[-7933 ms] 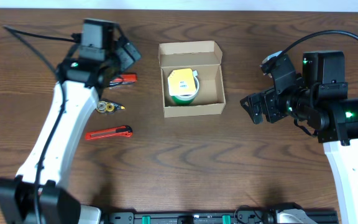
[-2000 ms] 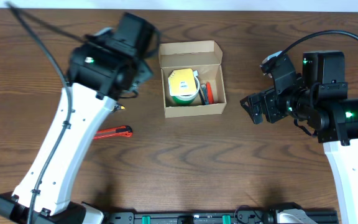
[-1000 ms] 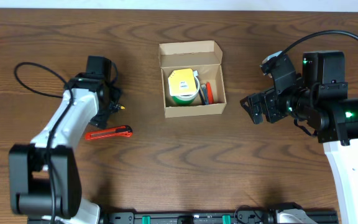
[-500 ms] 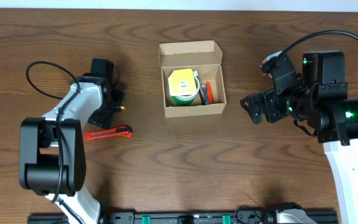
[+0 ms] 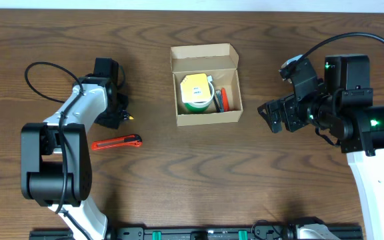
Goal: Pack container
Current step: 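Move the left gripper to the correction-tape dispenser and grasp it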
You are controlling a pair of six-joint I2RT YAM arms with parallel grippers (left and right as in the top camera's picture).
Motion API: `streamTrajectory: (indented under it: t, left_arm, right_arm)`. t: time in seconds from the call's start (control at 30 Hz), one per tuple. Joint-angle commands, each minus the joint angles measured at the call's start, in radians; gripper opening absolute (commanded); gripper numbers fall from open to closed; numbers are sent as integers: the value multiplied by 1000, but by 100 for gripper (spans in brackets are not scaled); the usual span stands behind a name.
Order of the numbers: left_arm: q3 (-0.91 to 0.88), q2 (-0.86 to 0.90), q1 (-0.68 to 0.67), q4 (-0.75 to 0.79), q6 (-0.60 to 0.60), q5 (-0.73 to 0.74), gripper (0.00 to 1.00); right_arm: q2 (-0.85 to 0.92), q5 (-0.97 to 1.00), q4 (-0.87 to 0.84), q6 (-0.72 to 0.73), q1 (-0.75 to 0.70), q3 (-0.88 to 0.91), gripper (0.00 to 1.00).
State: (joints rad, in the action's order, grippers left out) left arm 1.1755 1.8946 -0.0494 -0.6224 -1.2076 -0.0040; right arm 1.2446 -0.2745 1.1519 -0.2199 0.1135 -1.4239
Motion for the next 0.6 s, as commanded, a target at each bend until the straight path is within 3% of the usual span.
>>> streamTrajectory:
  t: [0.0,0.57]
  left_arm:
    - [19,15,5,-6,-4,-30,48]
    - [19,76,5,-5,-6,-2,47]
  right_arm:
    - [-6,-10,0,-13,-1,-2,99]
    - [-6,-10,0,-13,-1,-2,99]
